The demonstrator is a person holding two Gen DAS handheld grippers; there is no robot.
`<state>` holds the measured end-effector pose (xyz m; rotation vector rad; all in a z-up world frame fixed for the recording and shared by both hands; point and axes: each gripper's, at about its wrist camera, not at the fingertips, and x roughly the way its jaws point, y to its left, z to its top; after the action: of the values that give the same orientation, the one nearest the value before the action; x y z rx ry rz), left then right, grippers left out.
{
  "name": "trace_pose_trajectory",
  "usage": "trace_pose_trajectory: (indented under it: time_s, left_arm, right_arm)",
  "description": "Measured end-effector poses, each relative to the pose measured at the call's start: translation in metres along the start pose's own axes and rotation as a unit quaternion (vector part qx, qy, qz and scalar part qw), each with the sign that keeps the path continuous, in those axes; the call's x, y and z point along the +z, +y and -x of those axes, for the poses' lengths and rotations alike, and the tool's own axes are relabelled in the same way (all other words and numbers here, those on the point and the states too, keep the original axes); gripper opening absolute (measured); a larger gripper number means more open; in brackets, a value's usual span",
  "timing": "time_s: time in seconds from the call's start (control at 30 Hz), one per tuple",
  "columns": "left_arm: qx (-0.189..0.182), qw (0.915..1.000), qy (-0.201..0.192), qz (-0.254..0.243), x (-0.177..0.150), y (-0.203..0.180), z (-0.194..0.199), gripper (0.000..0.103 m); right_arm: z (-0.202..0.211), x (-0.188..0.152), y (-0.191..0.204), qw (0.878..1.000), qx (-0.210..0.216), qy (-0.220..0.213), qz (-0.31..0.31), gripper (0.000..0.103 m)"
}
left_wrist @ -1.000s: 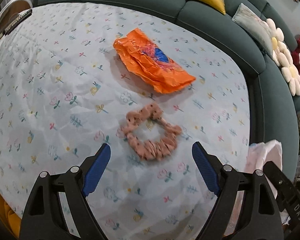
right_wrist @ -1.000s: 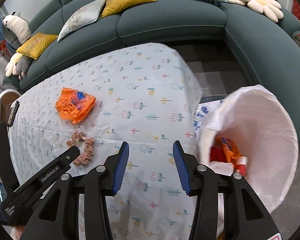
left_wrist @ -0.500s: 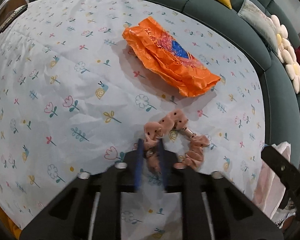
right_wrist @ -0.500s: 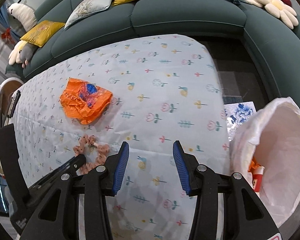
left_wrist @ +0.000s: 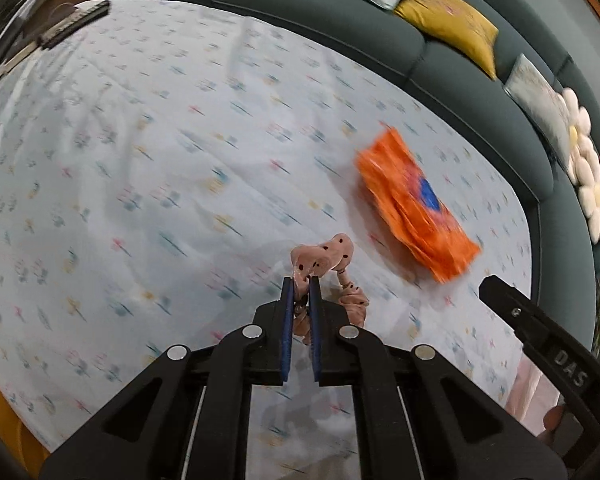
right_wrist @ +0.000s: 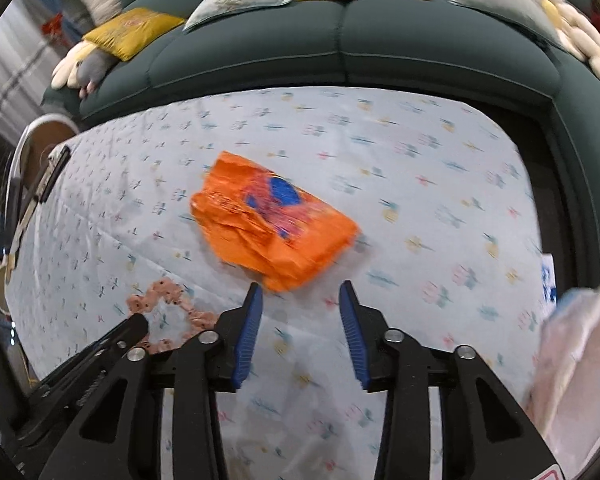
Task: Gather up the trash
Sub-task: 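Grasp the brown scrunchie with the left tool while the right tool grasps the orange bag, then carry the scrunchie and orange bag over the wastebasket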
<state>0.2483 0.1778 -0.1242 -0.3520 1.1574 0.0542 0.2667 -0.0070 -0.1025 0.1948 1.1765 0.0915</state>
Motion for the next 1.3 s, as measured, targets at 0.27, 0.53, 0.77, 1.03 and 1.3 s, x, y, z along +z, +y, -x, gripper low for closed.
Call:
trace_pose_trajectory:
  time_s: [0.27, 0.53, 0.77, 1.03, 1.3]
  left_arm:
    - [0.002, 0.9999, -0.001, 0.010, 0.022, 0.018, -0.009, 0.007]
    - [-0.008, 0.9999, 0.012, 0.002, 0.024, 0.007, -0.027, 0.007]
    - [-0.020, 0.9996, 0.012, -0.016, 0.015, -0.013, -0.017, 0.007]
    - [-0.038, 0.9982, 0.002, -0.046, -0.011, -0.046, 0.017, 0.007]
    - [-0.070, 0.9928, -0.013, -0.097, -0.046, -0.103, 0.061, 0.007]
  right_arm:
    - [-0.040, 0.021, 0.020, 0.999, -0.018, 0.025, 0.028, 0.035]
    - [-0.064, 0.007, 0.012, 0.999, -0.017, 0.044, 0.016, 0.027]
    - [-0.044, -0.009, 0.005, 0.999, -0.015, 0.042, -0.001, 0.015]
    - [0.026, -0.030, -0.035, 0.999, -0.010, -0.001, -0.040, 0.014]
    - [0.105, -0.056, -0.084, 0.996, -0.025, -0.054, -0.070, 0.014]
